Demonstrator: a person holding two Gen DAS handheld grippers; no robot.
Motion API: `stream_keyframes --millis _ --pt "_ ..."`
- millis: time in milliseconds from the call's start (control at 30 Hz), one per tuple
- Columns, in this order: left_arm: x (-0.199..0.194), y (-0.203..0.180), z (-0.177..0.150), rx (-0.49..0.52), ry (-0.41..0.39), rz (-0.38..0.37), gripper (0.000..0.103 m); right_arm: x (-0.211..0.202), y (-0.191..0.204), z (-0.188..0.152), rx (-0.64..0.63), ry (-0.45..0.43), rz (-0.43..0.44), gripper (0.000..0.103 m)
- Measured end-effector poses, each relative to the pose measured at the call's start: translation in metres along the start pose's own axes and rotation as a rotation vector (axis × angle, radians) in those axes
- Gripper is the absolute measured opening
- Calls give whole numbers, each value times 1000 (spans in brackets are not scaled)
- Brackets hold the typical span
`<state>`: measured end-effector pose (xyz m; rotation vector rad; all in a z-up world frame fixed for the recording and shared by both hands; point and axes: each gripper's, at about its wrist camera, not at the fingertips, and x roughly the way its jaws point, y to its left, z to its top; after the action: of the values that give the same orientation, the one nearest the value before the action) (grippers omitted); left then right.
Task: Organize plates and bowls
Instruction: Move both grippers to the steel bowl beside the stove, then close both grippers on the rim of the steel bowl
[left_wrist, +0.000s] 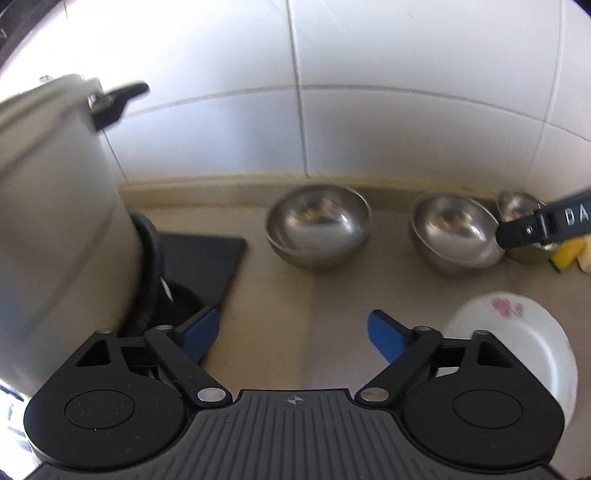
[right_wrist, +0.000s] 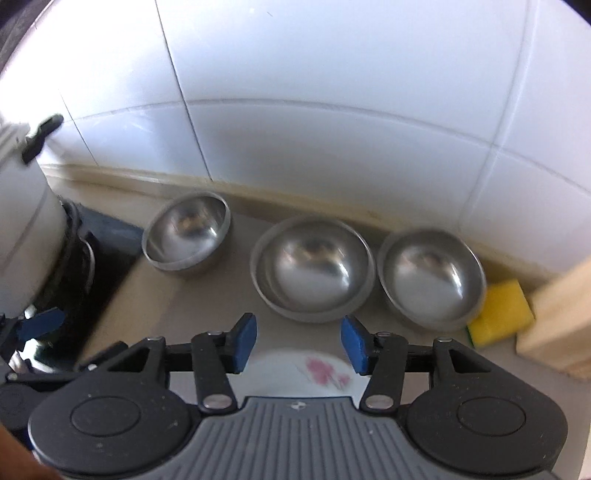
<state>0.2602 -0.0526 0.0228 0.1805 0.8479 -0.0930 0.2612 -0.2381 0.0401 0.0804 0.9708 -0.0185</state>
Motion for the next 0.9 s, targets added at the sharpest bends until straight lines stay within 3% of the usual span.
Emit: stream_keyframes --millis 133,367,667,900 --pt "7 12 22 -25 12 1 92 2 14 31 14 -12 33 42" --pt "36 21 52 -53 34 10 95 25 41 76 -42 2 25 44" --pt "97 19 60 -73 122 7 95 104 50 95 -60 99 23 44" --pt "121 31 68 -128 161 1 95 146 49 108 -58 149 25 44"
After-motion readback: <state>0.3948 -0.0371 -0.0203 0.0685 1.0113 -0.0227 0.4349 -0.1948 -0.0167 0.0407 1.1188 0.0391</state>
